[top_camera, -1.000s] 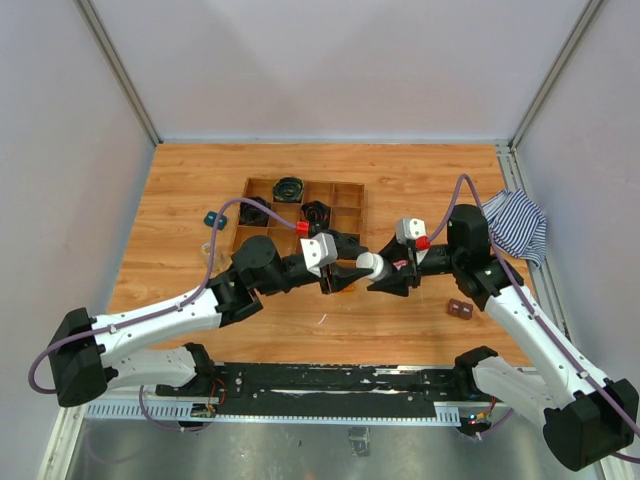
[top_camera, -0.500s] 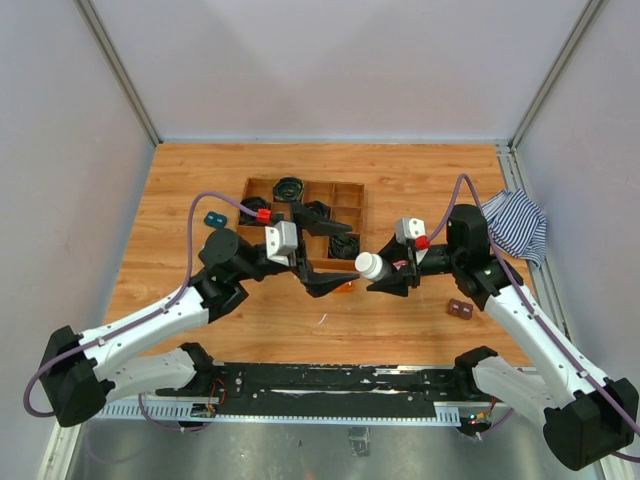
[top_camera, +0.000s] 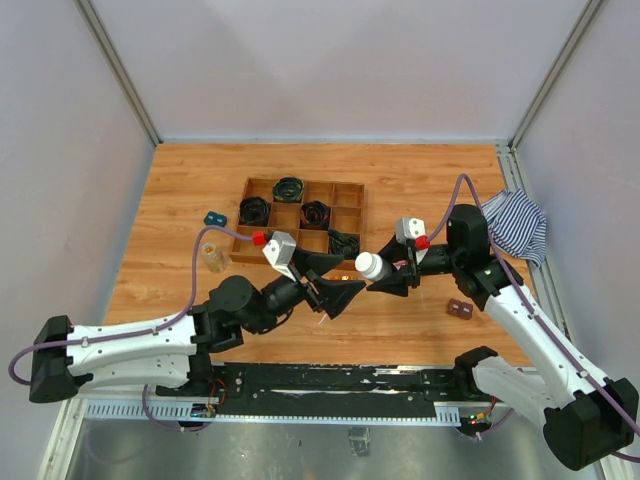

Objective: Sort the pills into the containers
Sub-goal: Screw the lid of the pill bottle onto the pill bottle.

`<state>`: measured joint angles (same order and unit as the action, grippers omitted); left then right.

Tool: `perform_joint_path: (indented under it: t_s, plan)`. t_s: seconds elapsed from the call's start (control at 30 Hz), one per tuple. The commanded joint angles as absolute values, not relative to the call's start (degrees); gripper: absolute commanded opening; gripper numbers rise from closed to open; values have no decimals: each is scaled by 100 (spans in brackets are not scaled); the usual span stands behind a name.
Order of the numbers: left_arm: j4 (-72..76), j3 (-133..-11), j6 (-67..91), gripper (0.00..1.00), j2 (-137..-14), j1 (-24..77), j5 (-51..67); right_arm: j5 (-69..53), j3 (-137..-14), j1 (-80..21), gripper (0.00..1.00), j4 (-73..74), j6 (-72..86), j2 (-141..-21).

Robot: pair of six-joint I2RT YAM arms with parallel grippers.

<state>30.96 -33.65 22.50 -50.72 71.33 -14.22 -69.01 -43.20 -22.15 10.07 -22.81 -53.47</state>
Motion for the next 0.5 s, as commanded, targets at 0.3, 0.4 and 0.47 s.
perform_joint_path:
  t_s: [0.3,0.4,0.47]
  plan:
    - [2572,-4273,2237,83,-6150,7435,-3133,-7012,-4410,-2197,1,861,-2276,-5291]
    - [2575,-4351,2173,75,-6234,7431,-3083,-7018,-4407,-2197,1,870,-2281,-5282]
    - [2575,-4389,2146,71,-6269,7429,-3061,-7016,-4414,-2197,1,870,-2276,-5282]
